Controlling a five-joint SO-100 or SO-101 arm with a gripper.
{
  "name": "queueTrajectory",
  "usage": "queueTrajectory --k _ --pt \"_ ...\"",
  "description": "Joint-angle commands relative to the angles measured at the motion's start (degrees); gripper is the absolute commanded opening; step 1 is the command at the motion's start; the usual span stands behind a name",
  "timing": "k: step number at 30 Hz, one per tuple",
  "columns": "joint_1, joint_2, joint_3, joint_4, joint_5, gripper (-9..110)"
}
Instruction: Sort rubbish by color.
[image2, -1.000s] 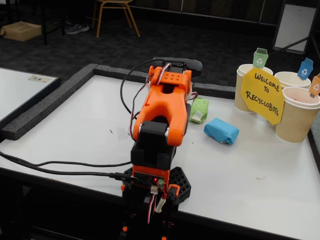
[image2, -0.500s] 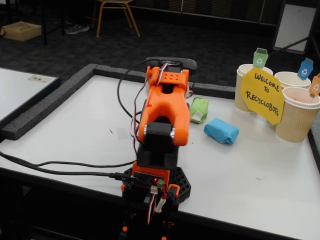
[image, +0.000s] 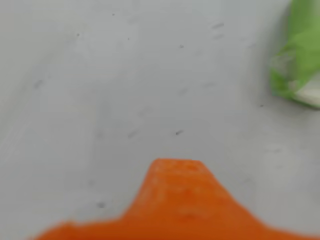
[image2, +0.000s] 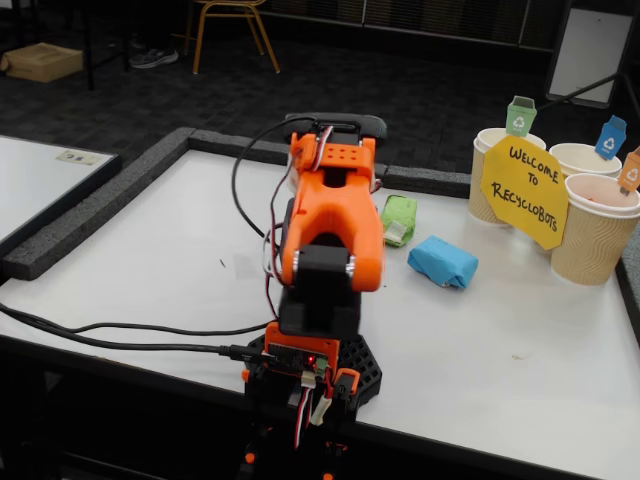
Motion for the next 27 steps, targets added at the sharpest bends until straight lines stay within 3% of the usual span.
queueTrajectory --k 1,18,27 --pt "4.9 1.8 -2.3 -0.7 0.4 0" --pt "16.7 -22.3 -42.2 4.4 -10.1 5" --pt "28.0 -28.9 -43.7 8.5 -21.0 5"
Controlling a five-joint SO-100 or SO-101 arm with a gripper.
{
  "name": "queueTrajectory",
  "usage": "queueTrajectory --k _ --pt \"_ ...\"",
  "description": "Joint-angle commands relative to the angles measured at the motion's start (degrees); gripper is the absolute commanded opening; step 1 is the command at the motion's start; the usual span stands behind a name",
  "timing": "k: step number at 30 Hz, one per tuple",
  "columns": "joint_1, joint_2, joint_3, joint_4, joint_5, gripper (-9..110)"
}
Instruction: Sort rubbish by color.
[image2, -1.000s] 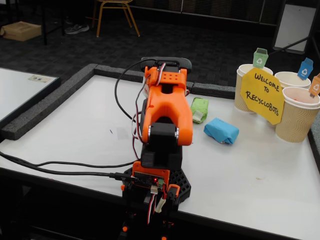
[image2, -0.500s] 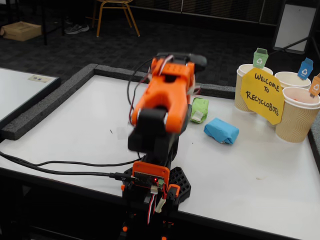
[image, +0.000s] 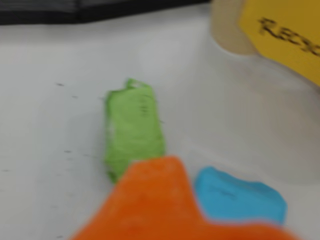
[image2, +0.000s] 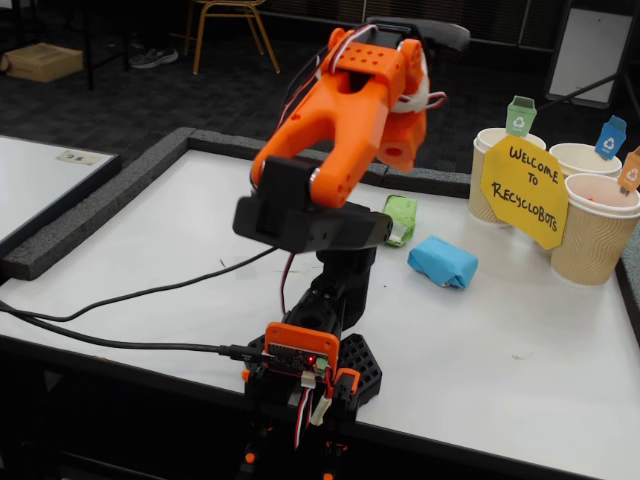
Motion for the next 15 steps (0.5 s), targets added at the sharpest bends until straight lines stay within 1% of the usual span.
queueTrajectory --k 1,4,10,15 --pt "6.0 -4.4 -5.8 -0.2 -4.8 5" --pt "8.6 -9.0 -6.2 -0.9 -6.1 6" --pt "9.8 -16.0 -6.7 -1.3 -7.4 8" --pt "10.7 -22.5 -6.4 -2.3 -12.2 10"
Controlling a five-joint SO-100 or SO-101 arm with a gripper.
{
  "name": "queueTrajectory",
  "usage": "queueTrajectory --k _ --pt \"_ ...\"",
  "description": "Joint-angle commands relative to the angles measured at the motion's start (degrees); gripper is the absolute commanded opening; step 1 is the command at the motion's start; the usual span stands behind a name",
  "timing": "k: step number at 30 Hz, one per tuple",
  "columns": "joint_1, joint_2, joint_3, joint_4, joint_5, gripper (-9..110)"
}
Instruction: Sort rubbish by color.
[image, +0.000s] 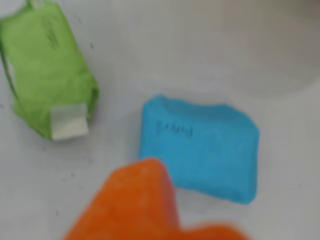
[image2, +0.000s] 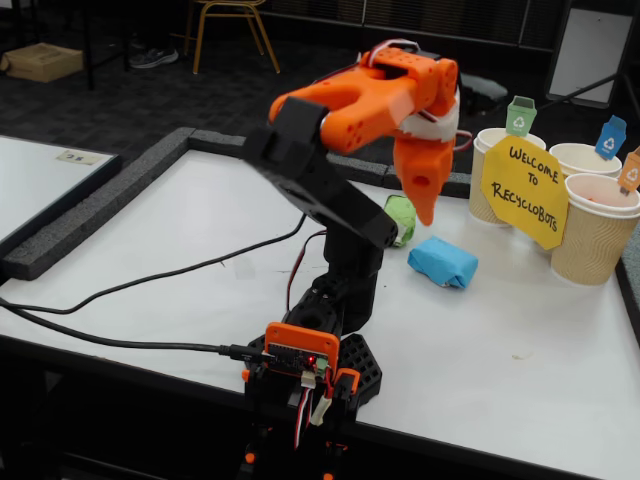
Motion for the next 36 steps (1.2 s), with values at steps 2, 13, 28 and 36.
queueTrajectory --k 2,13,28,36 --pt "2.7 -4.8 -6.6 -4.0 -3.6 12" --pt "9.9 -19.2 -10.3 -16.2 -4.5 15" --pt "5.7 -28.7 -7.3 -27.7 -4.5 15" --pt "5.5 -26.6 -7.7 -22.2 -4.6 15"
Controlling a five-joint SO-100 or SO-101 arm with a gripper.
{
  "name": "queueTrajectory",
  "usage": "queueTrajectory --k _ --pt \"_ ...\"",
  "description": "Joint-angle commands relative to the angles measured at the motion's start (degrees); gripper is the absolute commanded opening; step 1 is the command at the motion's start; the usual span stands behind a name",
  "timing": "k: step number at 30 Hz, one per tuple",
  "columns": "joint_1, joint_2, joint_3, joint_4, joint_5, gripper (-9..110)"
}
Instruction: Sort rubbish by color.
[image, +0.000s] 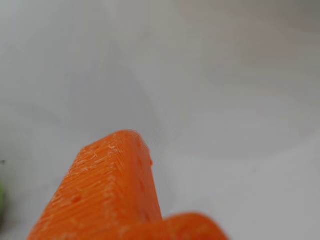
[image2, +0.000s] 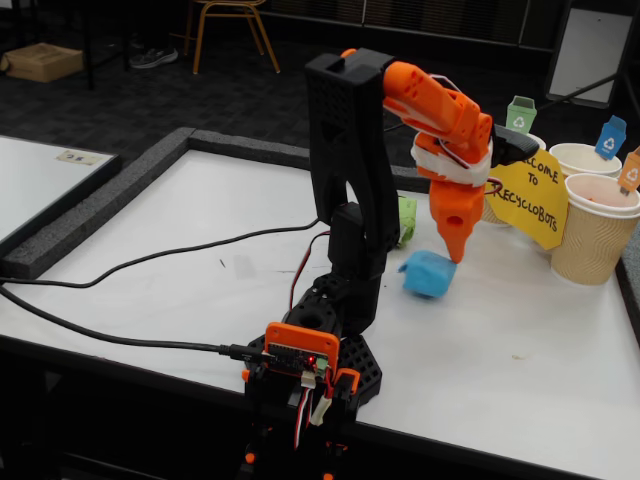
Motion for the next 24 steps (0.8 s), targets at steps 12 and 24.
queueTrajectory --k 12,24 --pt "3.2 16.9 -7.5 3.1 -4.9 15" --pt "6.0 27.5 -12.8 20.1 -4.9 16"
